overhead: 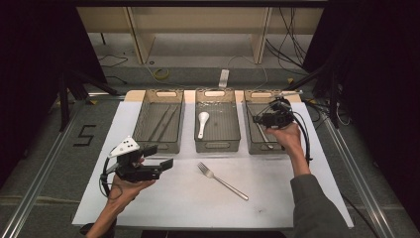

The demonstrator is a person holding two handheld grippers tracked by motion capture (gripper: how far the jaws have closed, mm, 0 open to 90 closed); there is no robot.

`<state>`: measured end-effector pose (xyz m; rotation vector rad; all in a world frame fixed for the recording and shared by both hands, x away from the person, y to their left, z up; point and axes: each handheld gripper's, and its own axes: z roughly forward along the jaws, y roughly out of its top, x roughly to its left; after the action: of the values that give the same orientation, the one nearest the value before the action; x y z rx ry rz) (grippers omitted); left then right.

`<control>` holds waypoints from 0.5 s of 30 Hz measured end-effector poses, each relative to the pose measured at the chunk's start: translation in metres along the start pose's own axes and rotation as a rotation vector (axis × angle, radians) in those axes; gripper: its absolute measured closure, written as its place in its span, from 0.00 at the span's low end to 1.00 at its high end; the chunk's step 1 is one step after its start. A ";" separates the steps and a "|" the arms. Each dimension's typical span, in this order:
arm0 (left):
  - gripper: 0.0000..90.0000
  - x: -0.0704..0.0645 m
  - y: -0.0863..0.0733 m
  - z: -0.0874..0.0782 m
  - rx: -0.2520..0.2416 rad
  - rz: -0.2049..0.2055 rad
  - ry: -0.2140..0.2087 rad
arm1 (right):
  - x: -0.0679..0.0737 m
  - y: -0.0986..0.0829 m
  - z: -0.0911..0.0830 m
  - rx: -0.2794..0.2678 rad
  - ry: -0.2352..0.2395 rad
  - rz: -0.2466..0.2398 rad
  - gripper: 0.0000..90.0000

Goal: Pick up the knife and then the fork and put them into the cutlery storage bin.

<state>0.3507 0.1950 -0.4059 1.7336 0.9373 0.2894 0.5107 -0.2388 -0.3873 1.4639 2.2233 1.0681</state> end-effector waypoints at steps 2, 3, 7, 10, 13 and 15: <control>0.17 0.000 0.000 0.000 -0.004 -0.002 0.000 | 0.012 -0.007 -0.005 0.015 0.041 -0.046 0.49; 0.17 0.000 0.000 0.000 -0.004 -0.004 0.001 | 0.018 -0.011 -0.009 0.015 0.056 -0.064 0.49; 0.17 0.000 0.000 0.000 0.000 0.001 0.002 | 0.041 -0.025 -0.021 0.025 0.082 -0.133 0.44; 0.17 -0.001 0.000 0.001 0.000 0.005 0.001 | 0.057 -0.033 -0.029 0.043 0.104 -0.183 0.41; 0.17 -0.001 0.000 0.001 0.001 0.005 0.000 | 0.069 -0.034 -0.035 0.054 0.117 -0.219 0.39; 0.17 -0.001 0.000 0.001 -0.002 0.006 0.000 | 0.075 -0.035 -0.036 0.059 0.136 -0.239 0.38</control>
<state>0.3504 0.1938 -0.4058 1.7344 0.9316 0.2941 0.4320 -0.1961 -0.3745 1.1395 2.4676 1.0598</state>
